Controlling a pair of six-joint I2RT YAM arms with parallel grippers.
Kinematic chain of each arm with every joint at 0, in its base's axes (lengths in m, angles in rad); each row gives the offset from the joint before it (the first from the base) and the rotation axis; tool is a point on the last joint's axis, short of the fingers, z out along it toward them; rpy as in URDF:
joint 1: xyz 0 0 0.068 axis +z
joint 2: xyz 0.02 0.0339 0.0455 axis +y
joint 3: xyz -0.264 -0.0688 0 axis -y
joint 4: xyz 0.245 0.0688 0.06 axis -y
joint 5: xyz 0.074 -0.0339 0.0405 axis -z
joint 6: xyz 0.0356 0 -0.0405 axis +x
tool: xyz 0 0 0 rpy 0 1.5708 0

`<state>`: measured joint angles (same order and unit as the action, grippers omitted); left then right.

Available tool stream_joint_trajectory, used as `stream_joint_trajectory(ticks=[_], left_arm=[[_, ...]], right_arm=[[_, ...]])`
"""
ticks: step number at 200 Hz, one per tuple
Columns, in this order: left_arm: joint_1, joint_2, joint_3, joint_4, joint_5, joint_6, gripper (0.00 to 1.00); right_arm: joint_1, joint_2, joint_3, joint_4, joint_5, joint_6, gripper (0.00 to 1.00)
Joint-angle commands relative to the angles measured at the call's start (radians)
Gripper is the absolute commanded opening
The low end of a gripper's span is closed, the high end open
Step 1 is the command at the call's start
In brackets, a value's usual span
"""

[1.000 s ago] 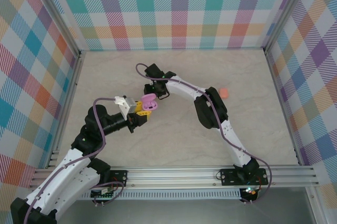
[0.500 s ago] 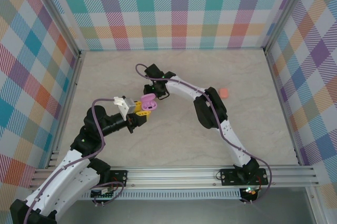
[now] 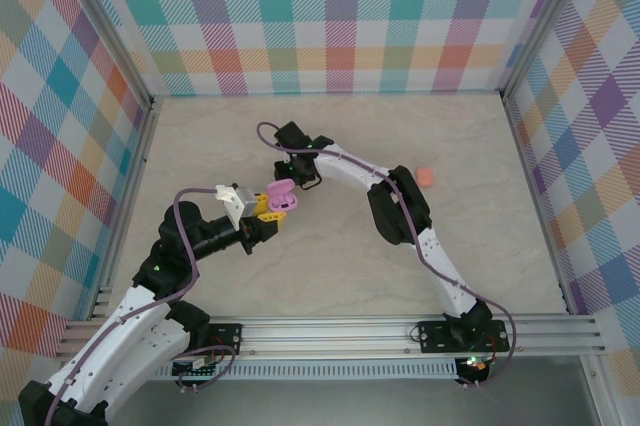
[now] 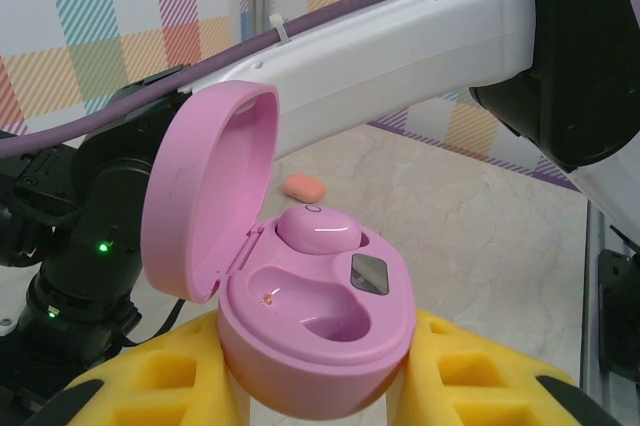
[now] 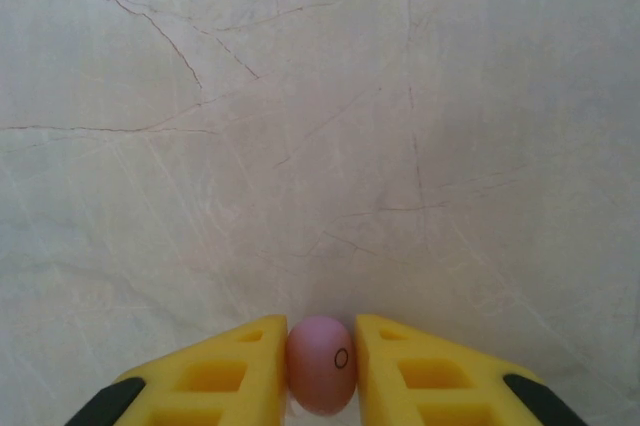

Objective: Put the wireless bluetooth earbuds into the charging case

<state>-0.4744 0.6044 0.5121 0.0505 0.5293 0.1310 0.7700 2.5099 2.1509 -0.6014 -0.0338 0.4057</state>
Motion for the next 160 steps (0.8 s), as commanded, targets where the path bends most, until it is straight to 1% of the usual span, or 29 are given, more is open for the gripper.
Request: stream_joint_trajectory(ticks=[1, 93, 160], left_arm=[[0.005, -0.01, 0.003, -0.002, 0.004, 0.007, 0.17], [0.005, -0.022, 0.014, -0.034, 0.001, 0.015, 0.17], [0.005, -0.012, 0.019, -0.029, -0.008, 0.018, 0.17]], right_arm=[[0.003, -0.057, -0.054, 0.004, 0.02, -0.02, 0.23], [-0.015, -0.191, -0.179, 0.052, 0.041, -0.004, 0.21], [-0.047, -0.373, -0.338, 0.075, 0.074, -0.008, 0.21]])
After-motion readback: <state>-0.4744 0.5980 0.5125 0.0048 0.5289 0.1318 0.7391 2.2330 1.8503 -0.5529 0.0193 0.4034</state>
